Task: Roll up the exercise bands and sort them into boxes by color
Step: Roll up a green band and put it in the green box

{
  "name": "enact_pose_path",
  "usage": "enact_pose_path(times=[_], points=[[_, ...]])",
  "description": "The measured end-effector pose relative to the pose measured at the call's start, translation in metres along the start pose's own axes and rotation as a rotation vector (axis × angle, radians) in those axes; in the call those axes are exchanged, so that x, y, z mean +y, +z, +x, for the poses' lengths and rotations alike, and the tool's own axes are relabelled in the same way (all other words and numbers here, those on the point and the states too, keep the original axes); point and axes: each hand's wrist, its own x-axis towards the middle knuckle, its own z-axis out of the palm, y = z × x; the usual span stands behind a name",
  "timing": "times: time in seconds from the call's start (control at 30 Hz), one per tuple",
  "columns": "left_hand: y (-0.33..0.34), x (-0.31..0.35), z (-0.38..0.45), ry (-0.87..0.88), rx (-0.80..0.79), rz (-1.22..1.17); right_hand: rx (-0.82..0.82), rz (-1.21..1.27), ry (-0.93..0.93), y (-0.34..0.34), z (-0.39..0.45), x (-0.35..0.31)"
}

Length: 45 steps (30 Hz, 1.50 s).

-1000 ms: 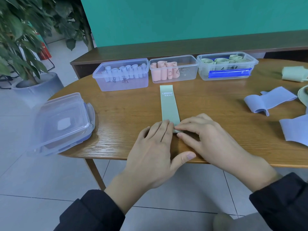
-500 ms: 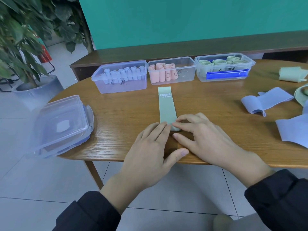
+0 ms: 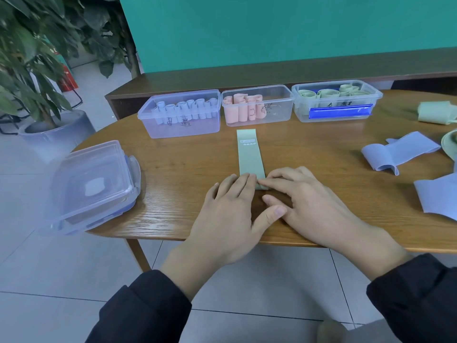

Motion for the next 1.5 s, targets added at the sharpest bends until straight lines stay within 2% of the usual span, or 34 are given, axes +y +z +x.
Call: enact_pose_path(times=[0.13,0.2,0.3,0.47,0.7,1.0,1.23,1.5], points=[[-0.002,0.000,0.002,-0.013,0.003,-0.125,-0.025,-0.015,0.015,-0.002,0.006,0.000],[-0.003,-0.005,0.005,-0.024,0.106,-0.236,-0.030,-0.015,0.024,-0.002,0.010,-0.001],[-0.004,-0.010,0.013,-0.064,0.217,-0.264,-0.027,0.064,0.050,0.000,0.017,0.001],[-0.004,-0.010,0.028,-0.135,0.241,-0.293,0.063,0.173,0.076,0.007,0.025,0.006],[-0.005,-0.012,0.025,-0.152,0.270,-0.363,0.137,0.185,0.001,0.006,0.020,0.003],[-0.006,-0.009,-0.015,-0.049,0.324,-0.379,0.058,0.185,-0.056,-0.002,-0.009,-0.006],[-0.001,-0.015,-0.031,0.071,0.308,-0.291,-0.137,0.191,-0.102,-0.006,-0.016,-0.011],[-0.004,-0.013,-0.035,0.097,0.295,-0.301,-0.156,0.141,-0.095,-0.008,-0.018,-0.007]])
